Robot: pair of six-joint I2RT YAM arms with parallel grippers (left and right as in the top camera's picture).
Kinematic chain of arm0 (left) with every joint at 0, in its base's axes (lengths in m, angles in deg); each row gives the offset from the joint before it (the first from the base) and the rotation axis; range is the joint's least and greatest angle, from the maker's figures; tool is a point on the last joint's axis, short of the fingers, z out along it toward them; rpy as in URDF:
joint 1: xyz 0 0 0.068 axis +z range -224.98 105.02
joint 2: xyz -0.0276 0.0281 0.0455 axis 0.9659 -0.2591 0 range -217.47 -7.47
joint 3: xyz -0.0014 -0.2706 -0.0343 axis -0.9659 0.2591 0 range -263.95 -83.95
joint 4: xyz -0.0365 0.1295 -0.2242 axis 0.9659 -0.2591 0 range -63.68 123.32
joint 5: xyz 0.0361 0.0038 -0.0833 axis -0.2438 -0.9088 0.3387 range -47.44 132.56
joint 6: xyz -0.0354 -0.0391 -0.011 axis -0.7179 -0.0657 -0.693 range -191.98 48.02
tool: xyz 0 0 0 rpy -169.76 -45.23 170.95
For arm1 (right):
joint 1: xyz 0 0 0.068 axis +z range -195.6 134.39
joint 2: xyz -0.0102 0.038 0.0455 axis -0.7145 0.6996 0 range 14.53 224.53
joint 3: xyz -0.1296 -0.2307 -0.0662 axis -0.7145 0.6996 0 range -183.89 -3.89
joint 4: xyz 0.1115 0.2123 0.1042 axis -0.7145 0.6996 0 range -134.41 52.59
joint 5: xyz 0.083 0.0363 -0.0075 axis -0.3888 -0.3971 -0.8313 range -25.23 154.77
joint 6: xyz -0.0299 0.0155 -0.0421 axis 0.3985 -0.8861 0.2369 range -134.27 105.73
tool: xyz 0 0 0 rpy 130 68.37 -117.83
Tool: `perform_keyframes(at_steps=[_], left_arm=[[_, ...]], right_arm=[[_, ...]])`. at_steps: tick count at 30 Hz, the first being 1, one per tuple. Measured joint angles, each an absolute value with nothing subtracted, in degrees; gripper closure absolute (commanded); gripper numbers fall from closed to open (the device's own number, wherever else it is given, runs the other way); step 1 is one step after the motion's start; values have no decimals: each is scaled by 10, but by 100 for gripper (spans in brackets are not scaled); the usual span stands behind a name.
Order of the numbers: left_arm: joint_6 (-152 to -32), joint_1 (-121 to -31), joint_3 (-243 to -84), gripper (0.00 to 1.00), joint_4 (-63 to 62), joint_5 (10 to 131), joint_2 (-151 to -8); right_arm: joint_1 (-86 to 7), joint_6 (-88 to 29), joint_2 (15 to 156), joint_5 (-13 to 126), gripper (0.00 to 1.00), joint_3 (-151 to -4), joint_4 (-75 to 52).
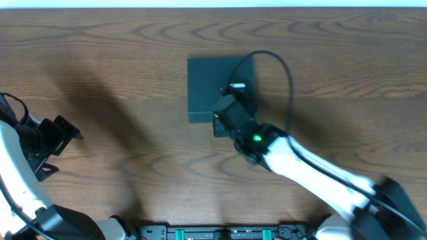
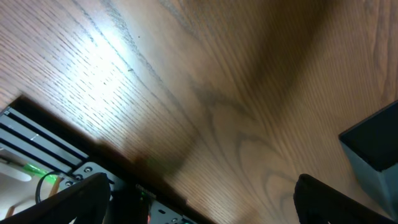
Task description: Pack container
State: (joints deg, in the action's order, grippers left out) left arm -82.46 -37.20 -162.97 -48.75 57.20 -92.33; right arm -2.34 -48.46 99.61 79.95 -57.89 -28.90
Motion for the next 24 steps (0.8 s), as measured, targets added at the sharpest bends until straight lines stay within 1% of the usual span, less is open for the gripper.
perform_keyframes(at_steps=[2,6,10,13,14,15,16,17,24], left_arm=[[-825,-372,-1630,5,-488,572,-923],[-825,-372,-1630,5,-488,572,-923],[-825,-372,-1630,5,-488,572,-923],[-825,-372,-1630,5,-488,572,-923],[-825,-372,-1630,5,-488,572,-923],[-825,-372,-1630,5,-488,572,-923],[-825,-372,-1630,5,-488,572,-923],[-825,-372,-1630,5,-487,572,-923],[-825,-372,-1630,5,-488,572,-923]], right_arm=[[-36,-454,942,797,99,-579,-289],[-111,-363,863,756,99,-579,-273],[-220,-274,791,673,99,-579,-237],[-303,-240,739,625,99,-579,-218],[-346,-226,713,601,90,-578,-214],[-370,-220,695,590,71,-577,-215],[-396,-211,672,571,26,-571,-225],[-411,-206,655,563,1,-563,-239],[-462,-192,501,532,1,-413,-457]])
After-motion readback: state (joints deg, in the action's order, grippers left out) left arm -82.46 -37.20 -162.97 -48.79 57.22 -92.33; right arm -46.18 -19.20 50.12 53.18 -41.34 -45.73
